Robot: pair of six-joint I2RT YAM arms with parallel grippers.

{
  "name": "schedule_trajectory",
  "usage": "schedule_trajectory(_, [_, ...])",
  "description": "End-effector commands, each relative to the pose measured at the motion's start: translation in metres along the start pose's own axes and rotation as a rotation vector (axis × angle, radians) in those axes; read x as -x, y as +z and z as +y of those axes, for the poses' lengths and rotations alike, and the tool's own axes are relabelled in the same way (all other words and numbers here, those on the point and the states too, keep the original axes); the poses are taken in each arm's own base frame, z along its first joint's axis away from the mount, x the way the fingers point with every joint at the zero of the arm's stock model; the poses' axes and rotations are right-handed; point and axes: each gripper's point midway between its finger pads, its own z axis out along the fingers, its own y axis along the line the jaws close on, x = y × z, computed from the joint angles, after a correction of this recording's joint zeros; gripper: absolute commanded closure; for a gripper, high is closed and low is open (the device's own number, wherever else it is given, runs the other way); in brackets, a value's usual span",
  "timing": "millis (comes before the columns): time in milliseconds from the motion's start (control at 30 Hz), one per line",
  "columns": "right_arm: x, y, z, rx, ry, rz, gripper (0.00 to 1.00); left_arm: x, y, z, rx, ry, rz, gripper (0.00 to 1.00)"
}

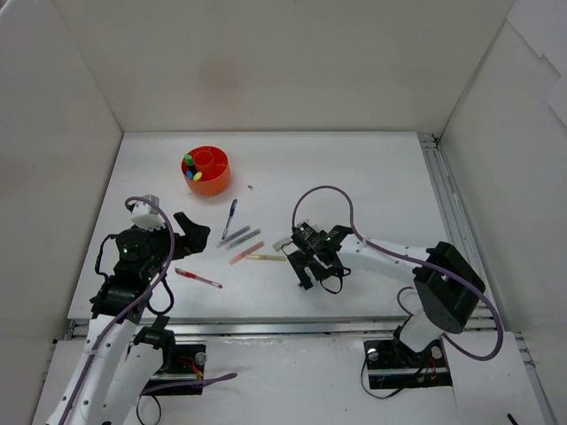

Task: Sort the stationery into containers
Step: Move the stationery to the center of the board.

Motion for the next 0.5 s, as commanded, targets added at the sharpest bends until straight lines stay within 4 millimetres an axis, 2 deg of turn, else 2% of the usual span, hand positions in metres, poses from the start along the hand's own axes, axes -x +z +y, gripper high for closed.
schedule_trajectory(0, [0.016, -0.010, -0.005, -0.073, 0.047, -0.049, 0.02, 0.018, 0.000, -0.006, -0.007, 0.027, -0.050, 0.00])
schedule_trajectory(100, [0.021, -0.003, -0.009, -0.139, 0.207, -0.075, 0.02, 0.016, 0.001, -0.005, -0.005, 0.028, -0.046, 0.00])
schedule_trajectory(200, [0.026, 0.004, -0.005, -0.140, 0.274, -0.094, 0.02, 0.016, 0.000, -0.006, -0.010, 0.029, -0.047, 0.00])
schedule_trajectory(367, [0.036, 0.015, -0.007, -0.152, 0.170, -0.125, 0.02, 0.017, -0.002, -0.008, -0.024, 0.035, -0.051, 0.00])
schedule_trajectory(467, [0.044, 0.017, -0.022, -0.240, 0.082, -0.141, 0.02, 0.017, -0.003, -0.007, -0.015, 0.037, -0.050, 0.00])
